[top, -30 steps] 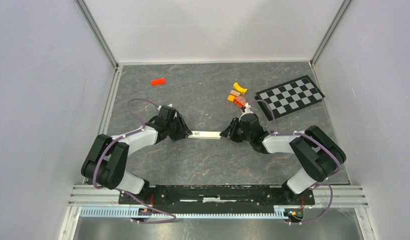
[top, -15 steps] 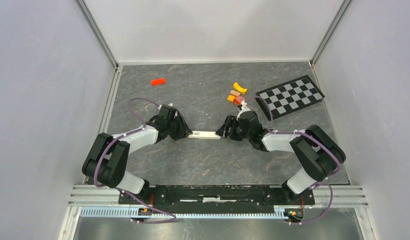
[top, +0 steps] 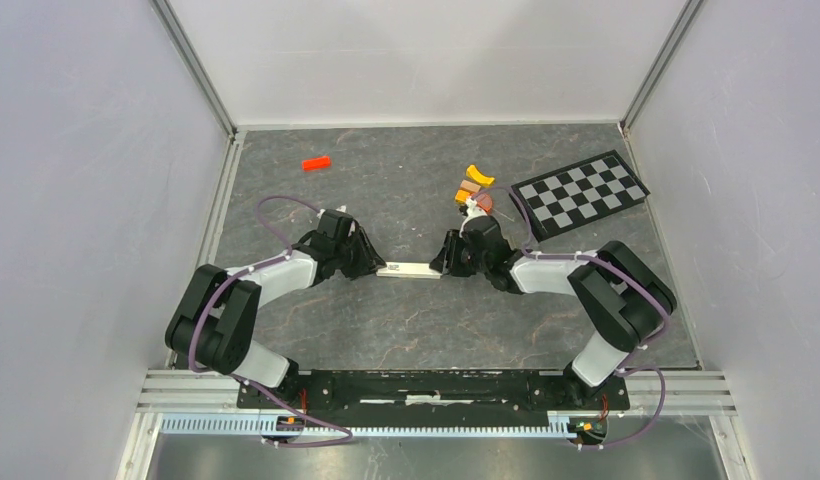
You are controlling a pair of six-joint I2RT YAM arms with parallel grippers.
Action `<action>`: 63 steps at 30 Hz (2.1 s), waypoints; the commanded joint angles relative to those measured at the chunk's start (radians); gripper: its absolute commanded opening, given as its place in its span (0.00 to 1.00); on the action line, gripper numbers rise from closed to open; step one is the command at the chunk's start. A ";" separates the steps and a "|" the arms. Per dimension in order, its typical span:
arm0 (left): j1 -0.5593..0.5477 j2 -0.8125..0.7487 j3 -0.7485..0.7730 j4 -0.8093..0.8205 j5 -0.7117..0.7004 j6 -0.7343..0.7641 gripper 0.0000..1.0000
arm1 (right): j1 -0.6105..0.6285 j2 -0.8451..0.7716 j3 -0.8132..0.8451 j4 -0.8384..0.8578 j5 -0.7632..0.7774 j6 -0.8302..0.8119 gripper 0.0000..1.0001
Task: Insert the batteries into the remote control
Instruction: Load the battery cover into the remote control.
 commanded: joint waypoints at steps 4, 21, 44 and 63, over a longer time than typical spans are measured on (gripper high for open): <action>0.000 0.041 -0.052 -0.078 -0.050 0.035 0.40 | 0.007 -0.018 -0.032 -0.167 0.098 -0.080 0.32; 0.000 0.042 -0.066 -0.049 -0.028 0.033 0.27 | 0.037 -0.076 -0.005 -0.245 0.136 -0.076 0.36; 0.002 0.066 -0.142 0.058 0.060 -0.022 0.13 | 0.103 0.038 -0.016 -0.158 0.030 0.086 0.04; 0.002 -0.008 0.116 -0.140 -0.074 0.036 0.43 | 0.050 -0.132 0.026 -0.199 0.177 -0.173 0.43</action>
